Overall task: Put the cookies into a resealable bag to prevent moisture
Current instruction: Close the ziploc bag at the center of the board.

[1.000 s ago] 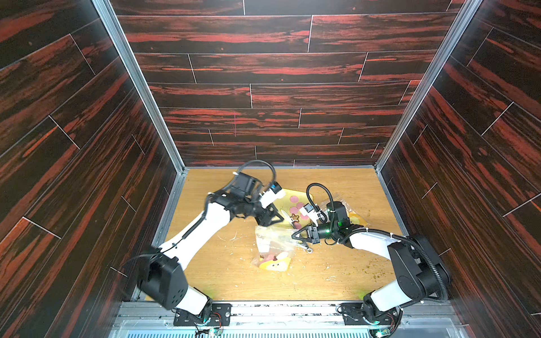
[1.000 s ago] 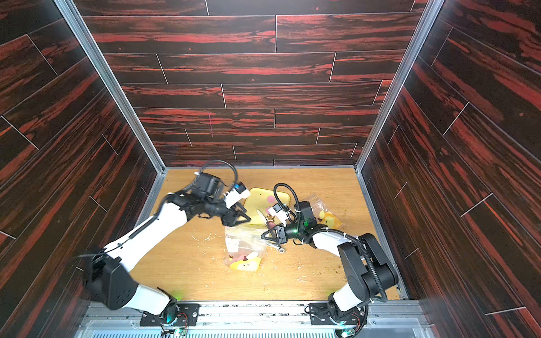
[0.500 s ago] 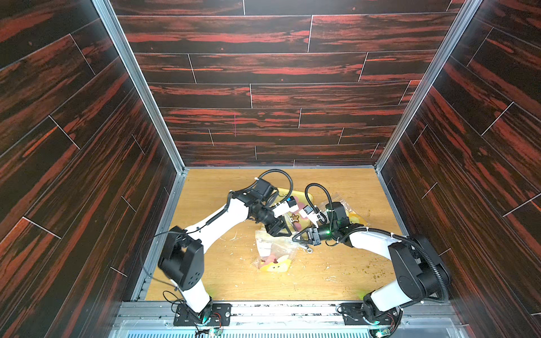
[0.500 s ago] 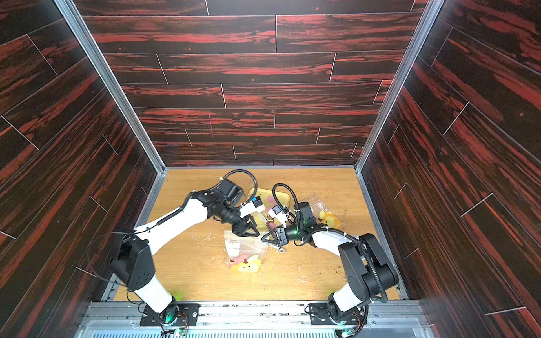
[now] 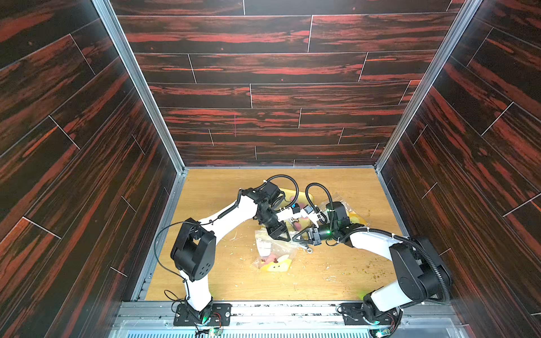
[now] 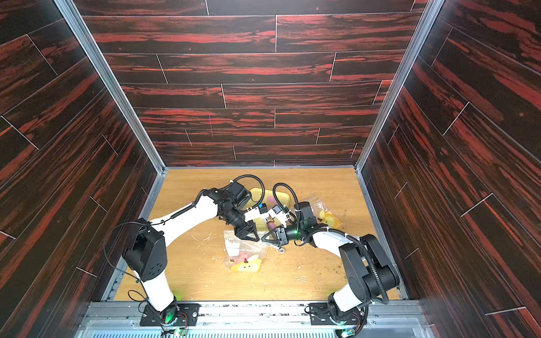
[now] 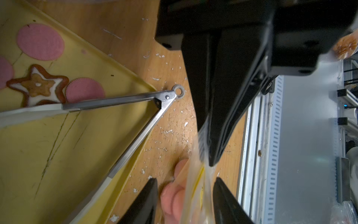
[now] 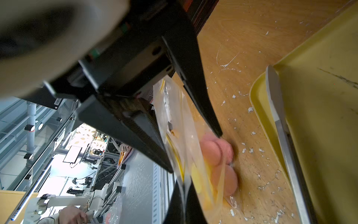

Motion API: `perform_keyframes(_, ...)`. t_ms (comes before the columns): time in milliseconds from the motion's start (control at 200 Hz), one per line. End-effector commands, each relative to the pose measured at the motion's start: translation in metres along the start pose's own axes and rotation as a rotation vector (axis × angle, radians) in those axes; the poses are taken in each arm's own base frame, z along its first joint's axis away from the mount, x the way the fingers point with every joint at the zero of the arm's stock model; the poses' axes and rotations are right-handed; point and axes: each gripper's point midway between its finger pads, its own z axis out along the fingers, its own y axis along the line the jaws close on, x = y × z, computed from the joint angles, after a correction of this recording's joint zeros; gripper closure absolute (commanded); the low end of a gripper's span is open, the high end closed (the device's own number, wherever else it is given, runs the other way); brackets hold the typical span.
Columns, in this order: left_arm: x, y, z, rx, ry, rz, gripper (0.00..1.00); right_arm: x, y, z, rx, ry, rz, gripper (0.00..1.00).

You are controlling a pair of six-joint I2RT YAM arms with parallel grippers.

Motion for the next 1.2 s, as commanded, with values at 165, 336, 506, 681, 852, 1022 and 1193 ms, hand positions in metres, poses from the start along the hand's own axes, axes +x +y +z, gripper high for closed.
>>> perform_keyframes(165, -0.009, -0.008, -0.011, -0.012, -0.010, 0.055, 0.69, -0.006, 0.013, -0.002, -0.027, -0.002, -0.064, 0.98)
perform_keyframes(336, -0.016, -0.013, -0.012, 0.025, -0.028, 0.039, 0.81, -0.005, 0.014, -0.002, -0.032, 0.000, -0.071, 0.96)
perform_keyframes(506, -0.016, -0.017, -0.012, 0.063, -0.016, 0.006, 0.95, -0.005, 0.017, -0.003, -0.032, -0.003, -0.090, 0.91)
perform_keyframes(681, -0.011, -0.017, -0.011, 0.073, 0.025, -0.022, 1.00, -0.008, 0.019, -0.004, -0.036, -0.016, -0.111, 0.83)
perform_keyframes(852, -0.012, -0.017, -0.011, 0.086, 0.024, -0.045, 1.00, -0.009, 0.020, -0.003, -0.054, -0.030, -0.119, 0.84)
perform_keyframes(1022, -0.011, -0.018, -0.009, 0.101, 0.034, -0.066, 0.99, -0.007, 0.015, -0.002, -0.049, -0.024, -0.110, 0.97)
perform_keyframes(1193, -0.002, -0.013, -0.008, 0.068, 0.066, -0.075, 0.78, -0.007, 0.013, -0.002, -0.042, -0.027, -0.097, 1.00)
